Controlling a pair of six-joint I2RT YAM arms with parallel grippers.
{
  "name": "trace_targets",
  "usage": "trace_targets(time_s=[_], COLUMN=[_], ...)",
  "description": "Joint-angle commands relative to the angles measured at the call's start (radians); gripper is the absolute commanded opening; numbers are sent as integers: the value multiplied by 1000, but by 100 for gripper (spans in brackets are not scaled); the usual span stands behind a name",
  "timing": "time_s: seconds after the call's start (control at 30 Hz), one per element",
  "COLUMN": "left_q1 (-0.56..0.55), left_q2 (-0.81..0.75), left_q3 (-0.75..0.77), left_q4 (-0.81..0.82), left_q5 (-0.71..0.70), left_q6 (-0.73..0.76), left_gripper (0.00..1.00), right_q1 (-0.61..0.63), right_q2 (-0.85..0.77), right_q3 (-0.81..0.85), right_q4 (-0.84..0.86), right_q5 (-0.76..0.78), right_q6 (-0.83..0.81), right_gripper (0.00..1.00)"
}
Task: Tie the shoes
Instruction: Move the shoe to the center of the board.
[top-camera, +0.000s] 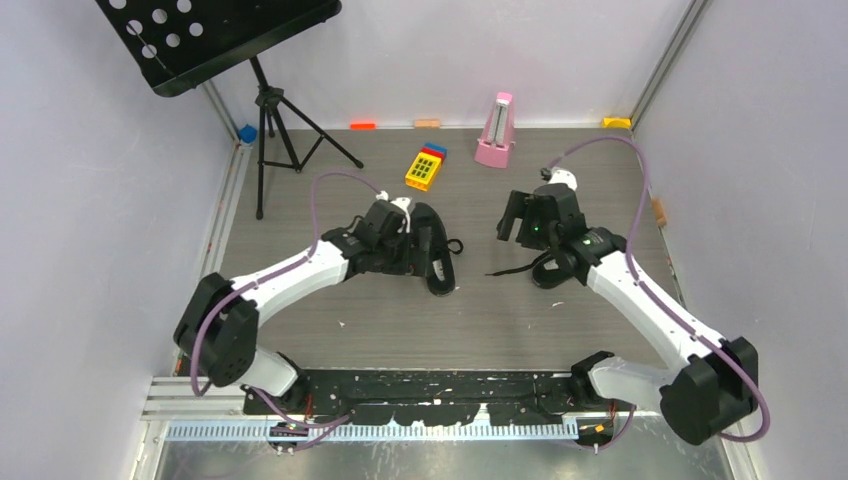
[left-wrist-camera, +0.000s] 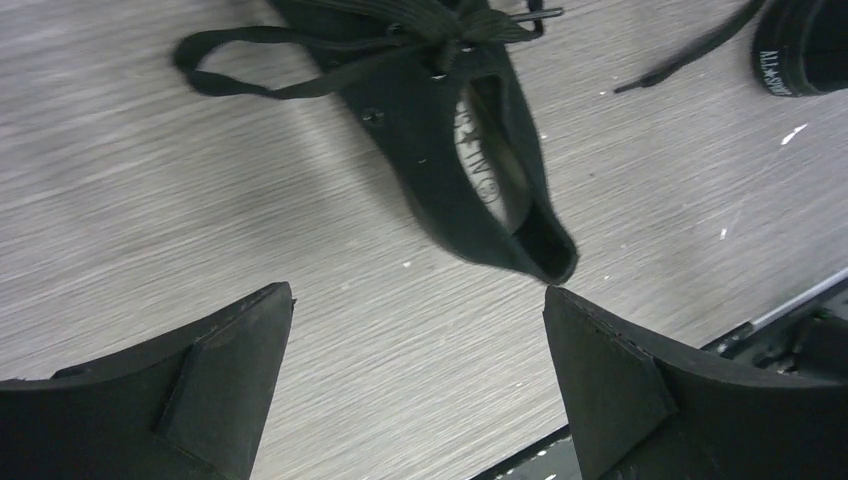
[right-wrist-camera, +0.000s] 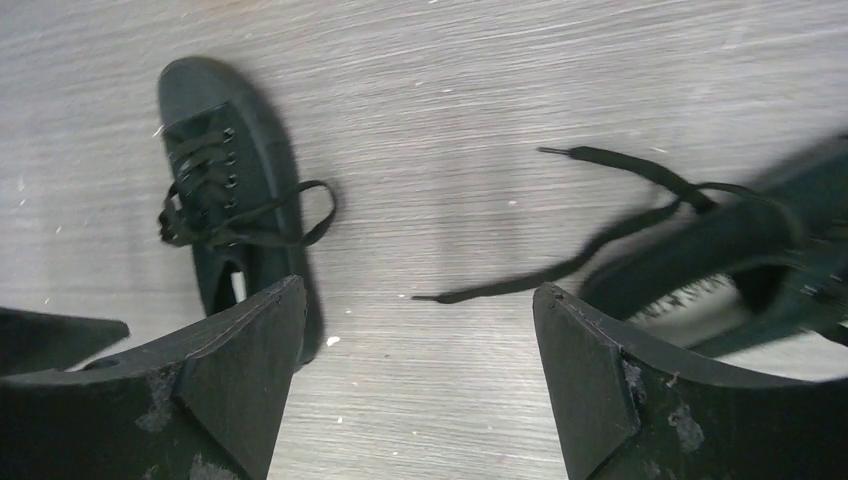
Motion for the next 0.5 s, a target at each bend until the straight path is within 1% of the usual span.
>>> trace_targets(time_s=[0.0,0.17,0.2,0.23,0.27,0.37,0.4,0.43,0.47], left_q1=[-16,-15,-13,-11,-4,38,53,68,80], left_q2=[79,195,222,248,270,315,323,331,338], left_q3=[-1,-5,3,13,22,22,24,43,67], left_q4=[186,297,306,309,310,342,349,340,312], left_q5=[57,11,6,3,1,22,22,15,1], left_q6=[-114,-166,-167,-163,-161,-160,-151,-134,-114], left_gripper=[100,100,97,89,80,35,25,19,17], right_q1=[-26,-31,-33,-35,-36,-42,-41,-42,-43], right_q2=[-84,-219,-246,-272,-298,-356,-366,-370,-369], right_q3=[-7,-79,-94,-107,-119,-143,-146,-149,-150], right_q4=[-112,-146,-148,-153,-155,-157,-157,-157,-156], right_q5=[98,191,201,213,231,237,236,235,237], right_q6=[36,63,67,70,74,77,78,78,78], right_gripper=[88,88,88,88,88,87,87,87,87])
